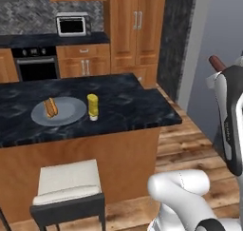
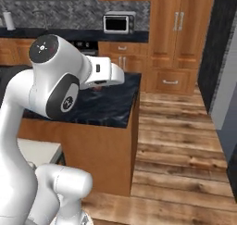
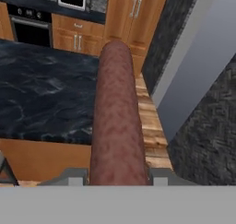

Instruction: Move the hot dog bun to the plate on the dining table and place the condiment next to that plate. Then navigate to the fridge and take the sausage and place it on the plate as well.

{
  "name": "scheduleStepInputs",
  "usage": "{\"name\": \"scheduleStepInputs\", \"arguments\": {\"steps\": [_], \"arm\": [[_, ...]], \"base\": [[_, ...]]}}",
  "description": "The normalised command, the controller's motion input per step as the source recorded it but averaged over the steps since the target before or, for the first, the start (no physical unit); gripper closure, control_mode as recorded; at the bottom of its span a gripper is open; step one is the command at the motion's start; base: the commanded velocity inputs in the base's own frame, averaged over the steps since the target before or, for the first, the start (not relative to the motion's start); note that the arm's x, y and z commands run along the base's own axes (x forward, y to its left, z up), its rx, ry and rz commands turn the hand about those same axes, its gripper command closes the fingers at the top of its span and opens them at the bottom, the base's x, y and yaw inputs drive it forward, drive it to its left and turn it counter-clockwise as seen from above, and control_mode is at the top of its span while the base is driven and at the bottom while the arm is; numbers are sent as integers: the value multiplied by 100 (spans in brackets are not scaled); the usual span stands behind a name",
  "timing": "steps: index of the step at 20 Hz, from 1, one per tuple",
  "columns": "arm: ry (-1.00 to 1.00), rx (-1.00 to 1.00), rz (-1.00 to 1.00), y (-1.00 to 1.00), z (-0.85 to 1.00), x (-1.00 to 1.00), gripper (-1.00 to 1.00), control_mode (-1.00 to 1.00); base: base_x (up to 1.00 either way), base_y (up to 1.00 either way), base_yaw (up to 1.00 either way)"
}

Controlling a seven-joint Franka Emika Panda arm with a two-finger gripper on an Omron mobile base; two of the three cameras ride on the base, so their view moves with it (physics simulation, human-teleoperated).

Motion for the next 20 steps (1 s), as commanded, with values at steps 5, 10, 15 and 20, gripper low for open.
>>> {"name": "scheduleStepInputs", "arguments": {"steps": [5,10,15,20], "arm": [[0,0,0,0,0,0,100,100],[0,0,0,0,0,0,100,100],[0,0,0,0,0,0,100,100],[0,0,0,0,0,0,100,100]], "base": [[71,3,-8],[53,10,13],[37,27,31],[45,44,23]]}}
